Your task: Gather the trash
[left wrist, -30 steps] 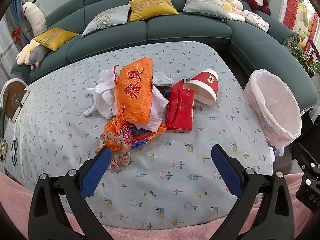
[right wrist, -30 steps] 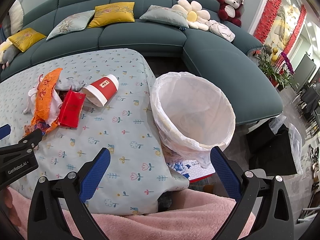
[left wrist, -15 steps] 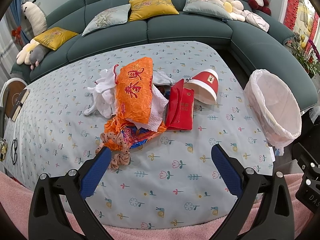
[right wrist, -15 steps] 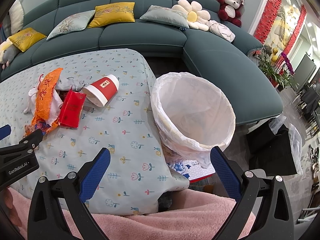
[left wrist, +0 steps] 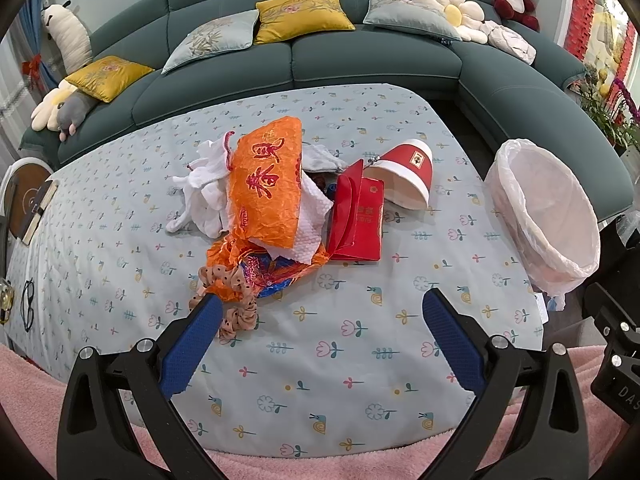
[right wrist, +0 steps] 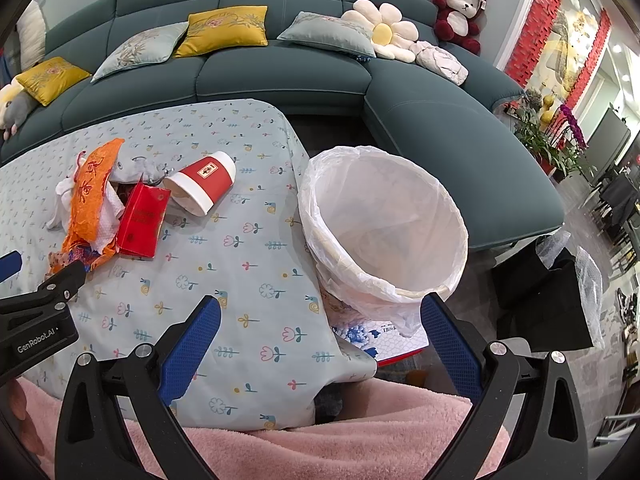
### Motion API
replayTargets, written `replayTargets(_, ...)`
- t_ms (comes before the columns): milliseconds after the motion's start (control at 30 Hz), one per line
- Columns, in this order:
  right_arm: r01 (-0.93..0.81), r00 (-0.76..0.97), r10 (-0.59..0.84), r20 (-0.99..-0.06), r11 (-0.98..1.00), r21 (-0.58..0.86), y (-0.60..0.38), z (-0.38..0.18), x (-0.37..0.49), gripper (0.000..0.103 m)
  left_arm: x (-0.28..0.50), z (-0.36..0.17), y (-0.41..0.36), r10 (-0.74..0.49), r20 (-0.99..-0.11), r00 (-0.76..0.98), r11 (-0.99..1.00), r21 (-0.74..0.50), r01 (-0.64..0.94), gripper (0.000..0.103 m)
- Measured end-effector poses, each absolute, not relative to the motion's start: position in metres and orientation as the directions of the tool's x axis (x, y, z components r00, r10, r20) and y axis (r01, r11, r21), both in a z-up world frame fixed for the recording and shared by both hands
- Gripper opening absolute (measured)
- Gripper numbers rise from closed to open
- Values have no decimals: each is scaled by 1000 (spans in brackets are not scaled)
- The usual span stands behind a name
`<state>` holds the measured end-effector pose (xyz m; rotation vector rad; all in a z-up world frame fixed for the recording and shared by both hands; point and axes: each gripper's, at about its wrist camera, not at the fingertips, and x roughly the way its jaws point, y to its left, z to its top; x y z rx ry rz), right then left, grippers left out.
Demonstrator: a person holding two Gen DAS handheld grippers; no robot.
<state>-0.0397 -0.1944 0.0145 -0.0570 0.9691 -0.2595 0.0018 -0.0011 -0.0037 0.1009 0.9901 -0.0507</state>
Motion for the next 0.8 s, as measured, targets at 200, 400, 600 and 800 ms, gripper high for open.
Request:
replayTargets(200,193,542,-244,-804,967,-163,-196,16,-39,96,1,-2,-2,0,-834,551,994,61,93,95)
replayTargets(400,193,542,-244,-804,968,-163,-197,17,-39,96,1,-2,-2,-2,-834,552,994,60,93,95)
replayTargets(600,196,547,-247,-800,967,-164,-198,22,-39,96,1,0,-2,-7,-832,555,993,58,99,95)
replayTargets(800,204,556,-255,-791,964,-168,-198,26,-41,96,1,1,-3,-8,-831,556,994,56,98,95)
